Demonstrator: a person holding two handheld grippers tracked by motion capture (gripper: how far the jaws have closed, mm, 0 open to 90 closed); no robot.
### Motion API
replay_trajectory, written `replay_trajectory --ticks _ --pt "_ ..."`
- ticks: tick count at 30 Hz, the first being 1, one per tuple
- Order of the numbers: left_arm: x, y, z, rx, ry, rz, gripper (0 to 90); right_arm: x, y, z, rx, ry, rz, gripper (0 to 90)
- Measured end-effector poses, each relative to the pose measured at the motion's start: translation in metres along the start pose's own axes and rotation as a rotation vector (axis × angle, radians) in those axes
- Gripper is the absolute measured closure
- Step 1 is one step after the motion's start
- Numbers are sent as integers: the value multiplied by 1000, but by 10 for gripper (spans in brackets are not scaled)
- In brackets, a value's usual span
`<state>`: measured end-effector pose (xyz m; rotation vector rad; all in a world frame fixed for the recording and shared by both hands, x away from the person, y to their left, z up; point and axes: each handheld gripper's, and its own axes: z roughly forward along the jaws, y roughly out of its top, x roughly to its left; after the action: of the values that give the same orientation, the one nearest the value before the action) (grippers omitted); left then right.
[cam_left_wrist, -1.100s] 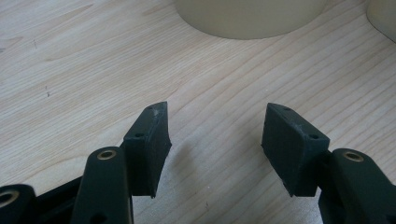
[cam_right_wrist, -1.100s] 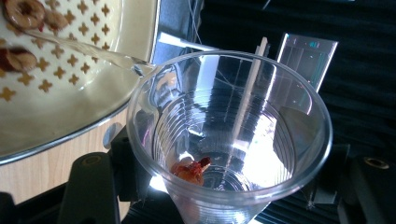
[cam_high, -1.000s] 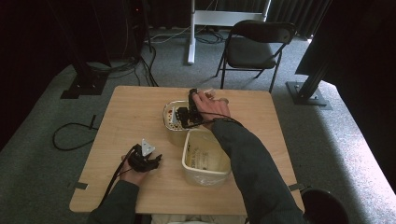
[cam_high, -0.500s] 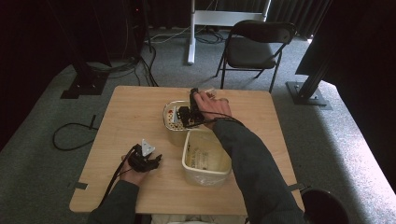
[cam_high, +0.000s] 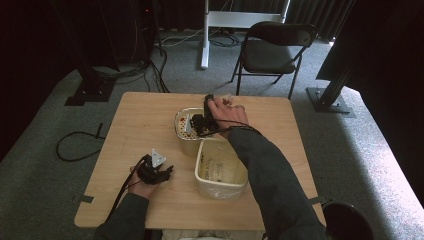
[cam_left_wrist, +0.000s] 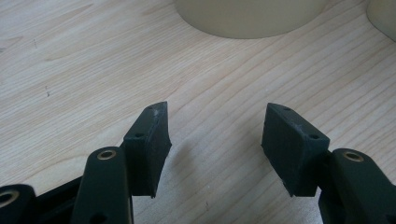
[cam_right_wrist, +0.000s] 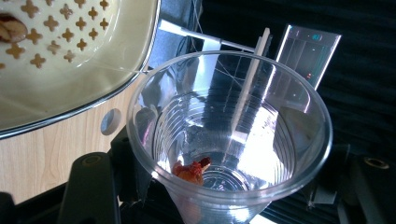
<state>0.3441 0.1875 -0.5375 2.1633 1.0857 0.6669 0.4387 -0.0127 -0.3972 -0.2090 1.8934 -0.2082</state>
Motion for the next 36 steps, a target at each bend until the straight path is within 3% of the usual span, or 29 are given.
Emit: replay_trajectory --ticks 4,8,13,16,20,23,26,33,34,36 --pt "0 0 0 3 3 4 422 -1 3 -10 -59 -6 -2 324" --pt "1 0 -1 -2 2 -2 422 -4 -3 0 20 -3 16 323" --pt "0 0 -1 5 4 6 421 -2 6 -9 -49 -15 -21 324" --pt "0 0 -2 -6 4 -1 422 -7 3 -3 5 -18 16 323" --pt "1 0 0 7 1 5 421 -6 5 -7 -24 -29 -18 325" --pt "-1 0 -2 -2 4 7 421 -8 5 -2 30 -34 12 325" --pt "0 0 -1 4 4 6 421 -6 9 -7 -13 -37 -19 325" --pt "0 0 0 8 2 9 421 -8 7 -6 -3 -34 -8 325" --pt "-1 0 -1 8 2 11 421 -5 8 -6 -4 -36 -40 325" --pt "-1 0 -1 3 3 10 421 -6 7 -4 10 -34 -25 325"
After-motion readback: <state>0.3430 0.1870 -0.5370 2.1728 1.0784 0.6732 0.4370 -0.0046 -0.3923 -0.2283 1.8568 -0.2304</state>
